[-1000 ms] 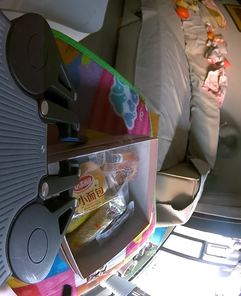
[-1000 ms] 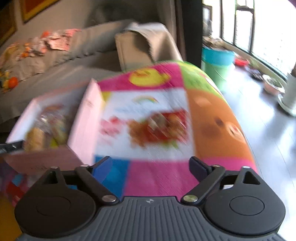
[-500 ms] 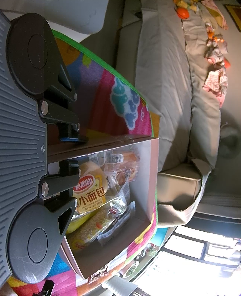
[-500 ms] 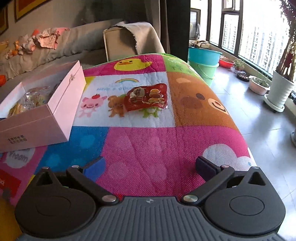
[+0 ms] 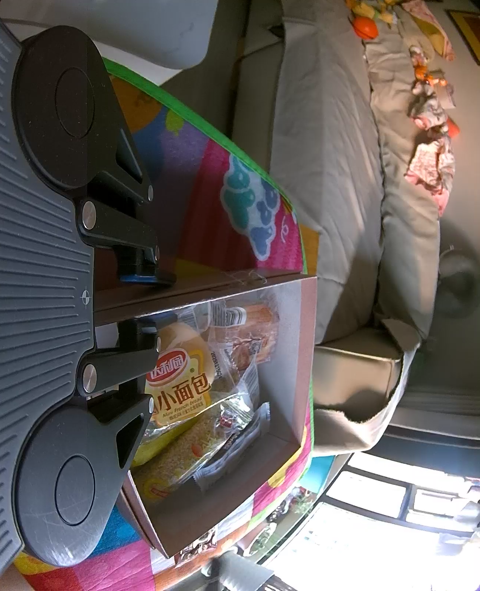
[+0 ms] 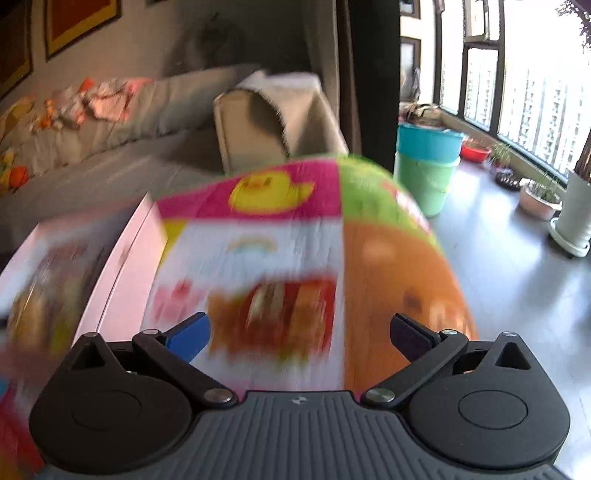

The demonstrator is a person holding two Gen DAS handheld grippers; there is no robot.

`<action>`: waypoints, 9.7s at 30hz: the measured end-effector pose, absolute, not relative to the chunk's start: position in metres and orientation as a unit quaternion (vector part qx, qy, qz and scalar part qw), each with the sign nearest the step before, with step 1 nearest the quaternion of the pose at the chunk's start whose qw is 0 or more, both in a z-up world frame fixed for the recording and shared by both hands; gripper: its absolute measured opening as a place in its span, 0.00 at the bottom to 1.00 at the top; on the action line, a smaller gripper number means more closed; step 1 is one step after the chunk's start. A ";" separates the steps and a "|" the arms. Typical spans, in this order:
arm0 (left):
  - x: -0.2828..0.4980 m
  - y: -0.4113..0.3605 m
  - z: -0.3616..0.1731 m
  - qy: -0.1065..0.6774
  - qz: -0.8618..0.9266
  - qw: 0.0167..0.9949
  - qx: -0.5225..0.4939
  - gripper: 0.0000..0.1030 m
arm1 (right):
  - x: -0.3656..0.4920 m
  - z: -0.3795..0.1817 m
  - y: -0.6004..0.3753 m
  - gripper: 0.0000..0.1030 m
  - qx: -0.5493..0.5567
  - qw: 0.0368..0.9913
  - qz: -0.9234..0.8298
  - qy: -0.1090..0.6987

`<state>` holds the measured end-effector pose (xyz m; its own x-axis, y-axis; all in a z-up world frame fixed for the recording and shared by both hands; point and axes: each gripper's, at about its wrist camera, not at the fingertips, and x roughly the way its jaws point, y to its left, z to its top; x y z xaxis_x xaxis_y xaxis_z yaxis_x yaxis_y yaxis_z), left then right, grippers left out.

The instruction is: Organize objects

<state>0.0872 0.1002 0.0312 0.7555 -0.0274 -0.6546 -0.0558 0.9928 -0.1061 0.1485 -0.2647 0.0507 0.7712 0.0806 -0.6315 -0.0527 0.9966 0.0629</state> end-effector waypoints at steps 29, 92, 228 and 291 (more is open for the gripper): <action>0.085 0.103 0.031 0.349 0.005 0.935 -0.063 0.18 | 0.064 0.032 -0.222 1.00 -0.043 0.902 0.185 0.388; 0.086 0.102 0.029 0.342 0.004 0.938 -0.053 0.18 | 0.053 0.045 -0.148 0.79 -0.099 0.901 0.230 0.354; 0.015 -0.007 -0.013 0.312 0.024 0.950 -0.011 0.90 | 0.017 -0.007 -0.196 1.00 -0.018 0.944 0.073 0.322; 0.009 -0.013 -0.010 0.313 0.026 0.950 -0.004 0.90 | 0.015 -0.007 -0.197 1.00 -0.016 0.944 0.074 0.322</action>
<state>0.0086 -0.0135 -0.0103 0.8032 0.0468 -0.5938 -0.0518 0.9986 0.0085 0.0155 -0.1971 -0.0069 0.7819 0.1301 -0.6097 -0.1505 0.9885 0.0179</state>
